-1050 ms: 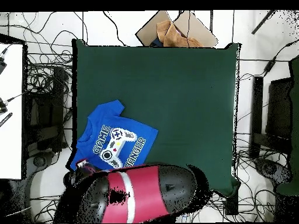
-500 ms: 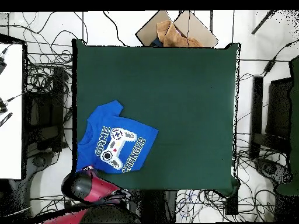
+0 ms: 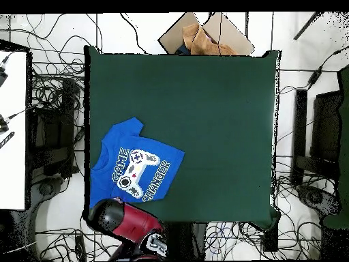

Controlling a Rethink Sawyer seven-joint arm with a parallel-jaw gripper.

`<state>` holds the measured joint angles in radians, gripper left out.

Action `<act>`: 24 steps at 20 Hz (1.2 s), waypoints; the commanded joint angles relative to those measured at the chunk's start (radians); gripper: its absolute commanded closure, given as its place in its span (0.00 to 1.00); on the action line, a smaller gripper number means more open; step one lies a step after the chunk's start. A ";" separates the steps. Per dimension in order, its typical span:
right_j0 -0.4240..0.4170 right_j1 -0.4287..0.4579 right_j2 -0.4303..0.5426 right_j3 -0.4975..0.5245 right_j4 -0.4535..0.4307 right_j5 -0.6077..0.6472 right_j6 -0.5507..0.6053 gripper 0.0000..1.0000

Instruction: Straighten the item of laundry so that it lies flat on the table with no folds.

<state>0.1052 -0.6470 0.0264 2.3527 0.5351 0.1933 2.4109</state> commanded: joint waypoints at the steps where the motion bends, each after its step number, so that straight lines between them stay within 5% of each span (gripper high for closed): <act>1: -0.136 0.045 0.033 -0.128 -0.074 -0.135 0.040 0.00; 5: -0.219 0.043 0.124 -0.122 -0.133 -0.178 0.057 0.00; 10: -0.171 0.166 0.019 -0.202 -0.179 -0.341 0.079 0.00; 15: -0.063 0.303 -0.104 -0.293 -0.097 -0.385 0.070 0.00; 24: -0.140 0.408 -0.038 -0.388 -0.185 -0.423 0.057 0.00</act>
<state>-0.0063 -0.4217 -0.0293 2.1911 0.3322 -0.2037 2.4109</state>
